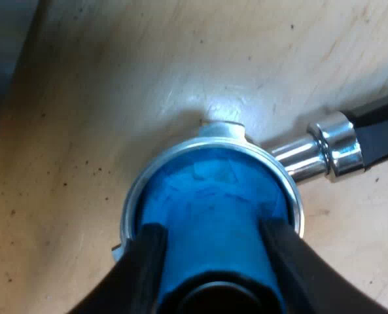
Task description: Grind coffee beans and then tamp
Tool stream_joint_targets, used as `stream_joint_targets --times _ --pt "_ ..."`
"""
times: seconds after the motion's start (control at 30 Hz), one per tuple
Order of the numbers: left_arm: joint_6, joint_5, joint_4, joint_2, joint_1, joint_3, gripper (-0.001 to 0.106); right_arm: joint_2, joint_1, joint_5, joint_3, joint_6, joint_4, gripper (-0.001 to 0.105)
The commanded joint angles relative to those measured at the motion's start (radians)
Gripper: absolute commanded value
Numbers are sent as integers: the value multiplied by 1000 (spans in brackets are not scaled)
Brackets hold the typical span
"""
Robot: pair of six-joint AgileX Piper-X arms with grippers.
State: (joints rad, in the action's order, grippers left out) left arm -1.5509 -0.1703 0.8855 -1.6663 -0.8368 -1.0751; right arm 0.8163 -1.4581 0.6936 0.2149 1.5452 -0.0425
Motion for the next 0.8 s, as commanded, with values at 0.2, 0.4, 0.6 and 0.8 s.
stream_joint_targets --times 0.2,0.4,0.6,0.8 --pt "-22 0 13 -62 -3 52 0 2 0 5 2 -2 -7 70" --pt "-55 0 -33 -62 -3 150 0 2 0 5 2 -2 -7 70" --pt "-55 39 -31 -62 -3 154 0 2 0 5 2 -2 -7 70" --pt "-56 39 -24 -3 -3 120 0 2 0 5 2 -2 -7 70"
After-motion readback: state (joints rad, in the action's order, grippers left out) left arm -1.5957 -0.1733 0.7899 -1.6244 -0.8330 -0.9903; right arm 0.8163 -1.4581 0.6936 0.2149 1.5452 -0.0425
